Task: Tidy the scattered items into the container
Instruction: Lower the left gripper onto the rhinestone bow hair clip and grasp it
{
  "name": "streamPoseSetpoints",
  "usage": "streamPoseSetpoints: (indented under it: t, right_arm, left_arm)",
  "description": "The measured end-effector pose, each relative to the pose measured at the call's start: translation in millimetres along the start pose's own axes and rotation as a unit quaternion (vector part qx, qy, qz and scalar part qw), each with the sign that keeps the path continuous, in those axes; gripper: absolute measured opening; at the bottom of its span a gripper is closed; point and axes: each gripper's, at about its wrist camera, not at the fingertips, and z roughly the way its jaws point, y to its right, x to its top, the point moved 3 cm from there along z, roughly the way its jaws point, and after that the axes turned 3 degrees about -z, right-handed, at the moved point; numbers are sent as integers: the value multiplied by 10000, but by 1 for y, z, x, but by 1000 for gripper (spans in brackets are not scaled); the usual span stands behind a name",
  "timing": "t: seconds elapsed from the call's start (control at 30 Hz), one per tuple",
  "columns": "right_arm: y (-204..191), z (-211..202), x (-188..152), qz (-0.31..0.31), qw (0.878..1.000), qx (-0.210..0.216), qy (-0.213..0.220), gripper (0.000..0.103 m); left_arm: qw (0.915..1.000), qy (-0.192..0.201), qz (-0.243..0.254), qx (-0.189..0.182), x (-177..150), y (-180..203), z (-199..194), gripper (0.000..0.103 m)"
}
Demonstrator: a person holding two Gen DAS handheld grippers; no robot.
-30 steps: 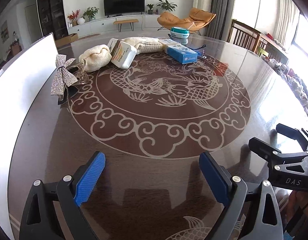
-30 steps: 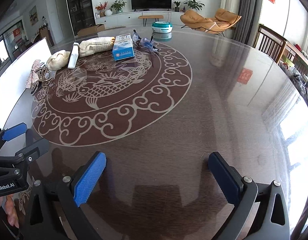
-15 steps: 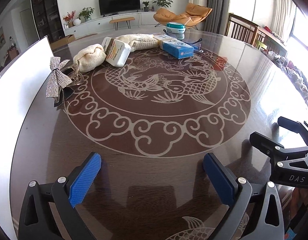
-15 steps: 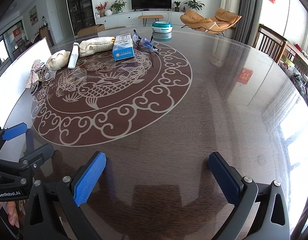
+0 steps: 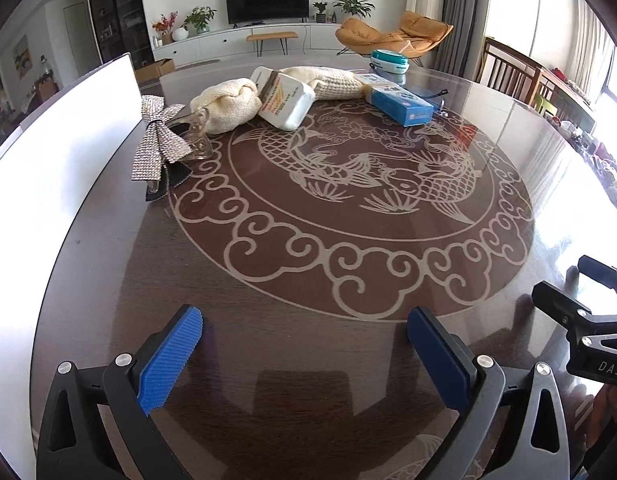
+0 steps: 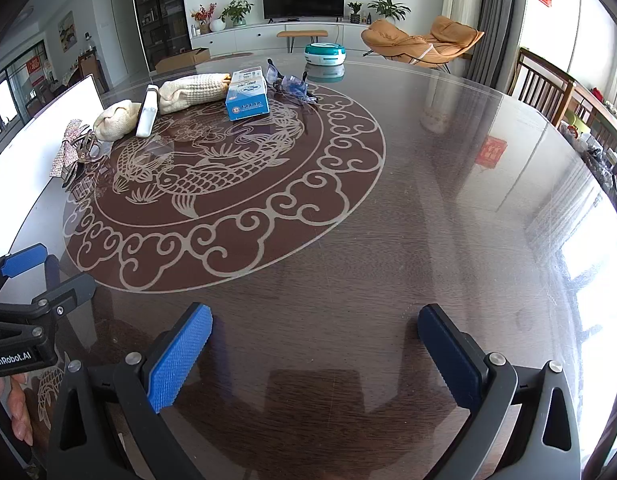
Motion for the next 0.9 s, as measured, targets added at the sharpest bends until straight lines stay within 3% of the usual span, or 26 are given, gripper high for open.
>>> streamPoseSetpoints:
  t: [0.23,0.5,0.9]
  right_arm:
    - [0,0,0,0,10000,0,0,103]
    - [0,0,0,0,10000,1,0,103]
    - [0,0,0,1,10000,2,0,103]
  left_arm:
    - [9976,7,-580,378,30,-59,21,103]
    - [9993,-11,-320,206,68,-68,50,103]
    - [9980,-2,-523,348,109,-85,75,103]
